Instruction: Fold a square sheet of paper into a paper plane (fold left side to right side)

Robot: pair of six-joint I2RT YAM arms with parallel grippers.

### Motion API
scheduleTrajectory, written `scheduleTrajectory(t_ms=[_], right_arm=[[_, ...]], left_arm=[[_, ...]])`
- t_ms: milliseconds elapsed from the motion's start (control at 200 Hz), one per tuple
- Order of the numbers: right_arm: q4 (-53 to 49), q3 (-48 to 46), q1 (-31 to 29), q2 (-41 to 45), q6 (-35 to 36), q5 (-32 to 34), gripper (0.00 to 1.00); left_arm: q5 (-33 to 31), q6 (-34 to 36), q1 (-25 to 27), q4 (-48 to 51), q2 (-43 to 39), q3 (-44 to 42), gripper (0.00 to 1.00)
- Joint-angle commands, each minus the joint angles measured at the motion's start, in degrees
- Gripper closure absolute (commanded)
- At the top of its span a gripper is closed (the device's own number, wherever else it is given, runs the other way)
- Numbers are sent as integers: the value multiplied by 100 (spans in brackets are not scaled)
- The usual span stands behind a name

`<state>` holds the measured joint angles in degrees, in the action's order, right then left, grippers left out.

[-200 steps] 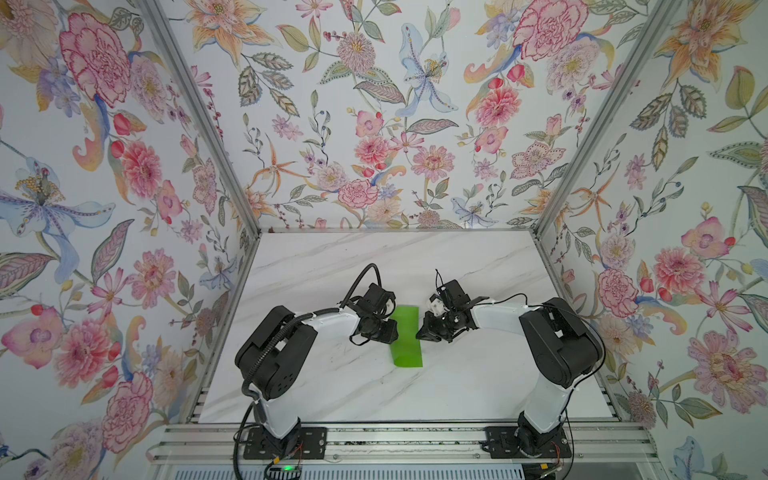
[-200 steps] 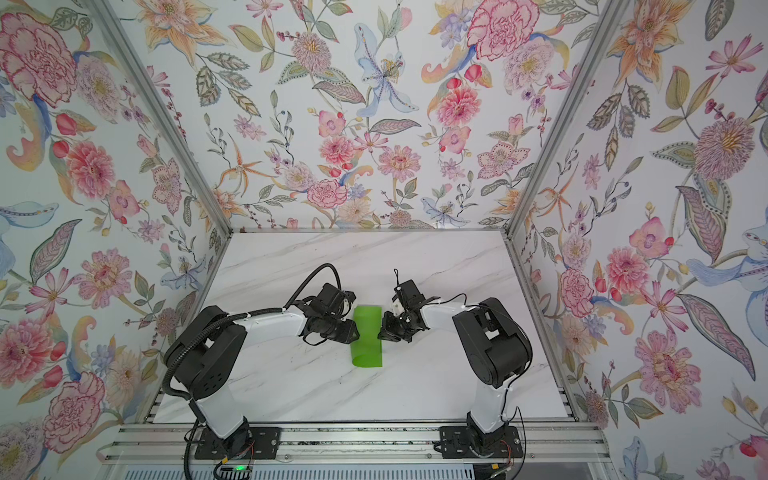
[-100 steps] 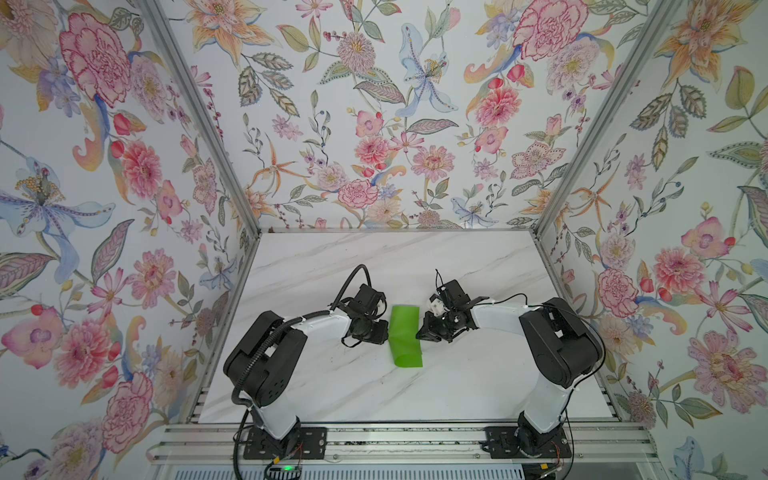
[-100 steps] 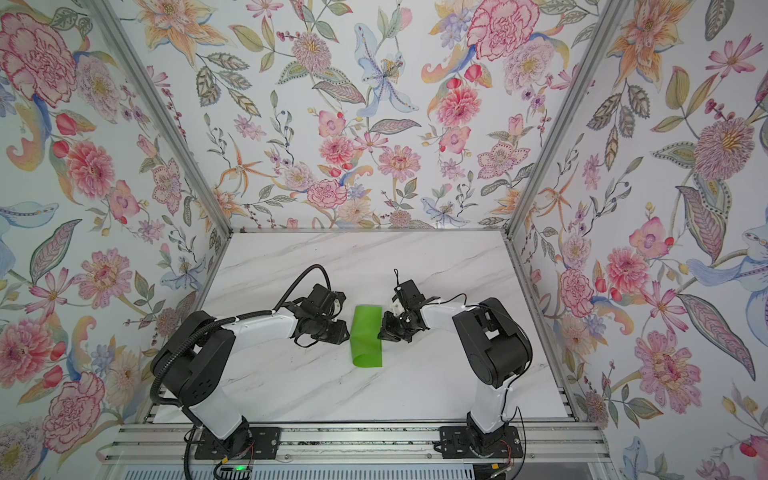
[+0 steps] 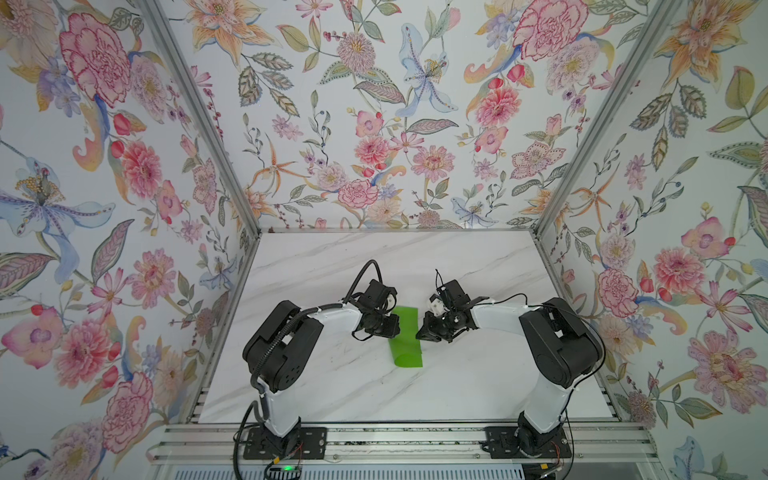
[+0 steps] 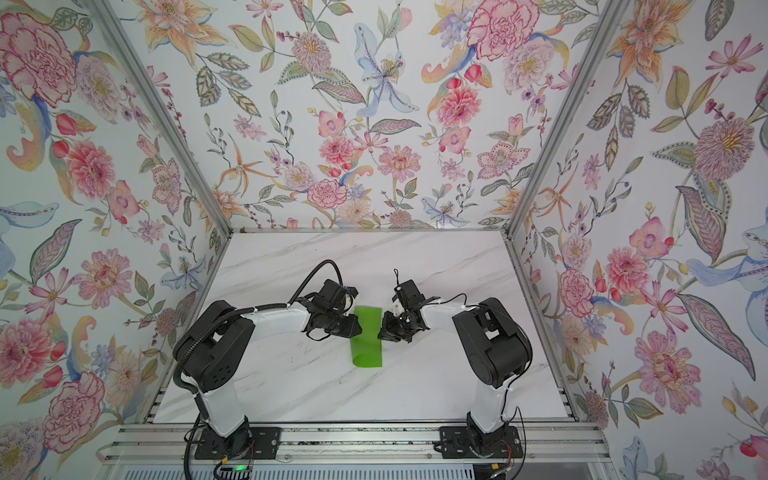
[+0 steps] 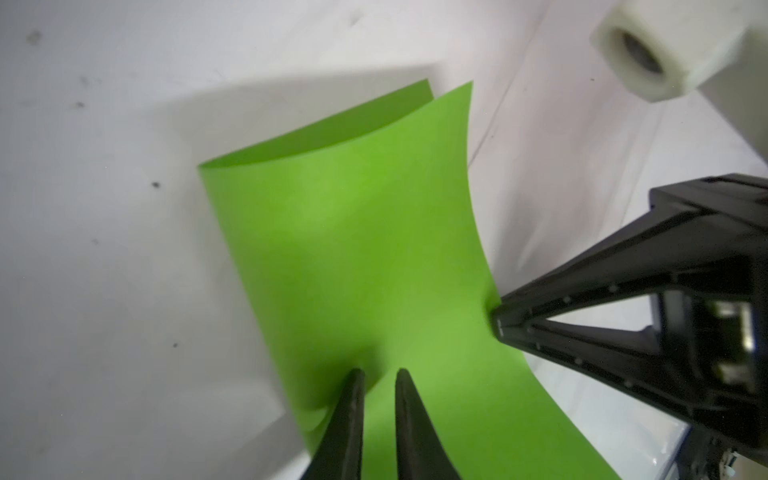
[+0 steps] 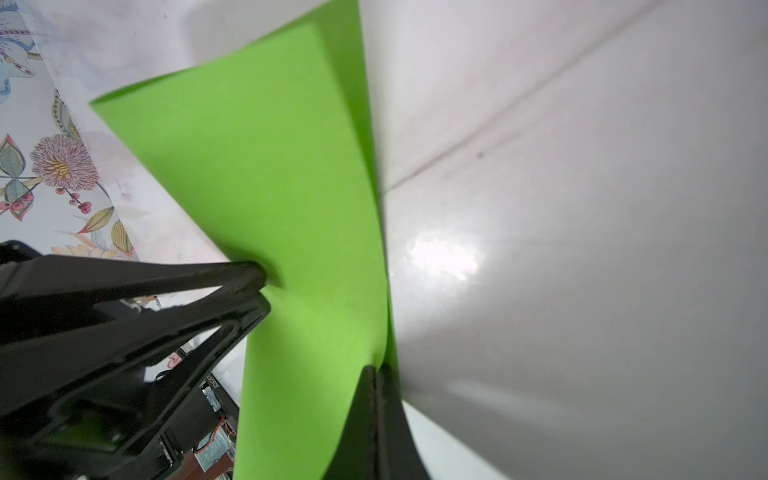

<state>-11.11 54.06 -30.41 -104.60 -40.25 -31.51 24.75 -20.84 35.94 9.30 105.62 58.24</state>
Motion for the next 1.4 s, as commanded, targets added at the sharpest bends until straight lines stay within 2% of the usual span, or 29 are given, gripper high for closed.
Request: scheduleTrajectory(t_ms=[0,140,310,616,736,906,1076,1396], right_arm=[[-541,-149,-70,-298,80,505,100],[-538,-168,-70,-299,96,505,100],[-537,-178,-66,-292,92,523,100],[-524,-168,-66,-226,79,575,100],[-524,-155,-69,-263,93,558,100],[-510,-159,-67,-298,81,551,100],[-507,-165,-65,-294,80,558,100],[-511,-206,-68,-256,49,575,100]], left_arm=[[-494,25,-193,278,11,-232,84],[-918,52,-387,402,48,-489,86],[-1104,139,-478,467,27,-570,88],[-629,120,-205,195,-785,-185,86],[-299,46,-58,71,-566,61,85],[-156,-1,-26,-114,-93,243,85],[-572,146,-85,125,133,238,86],[-1166,195,-669,179,134,-387,90]])
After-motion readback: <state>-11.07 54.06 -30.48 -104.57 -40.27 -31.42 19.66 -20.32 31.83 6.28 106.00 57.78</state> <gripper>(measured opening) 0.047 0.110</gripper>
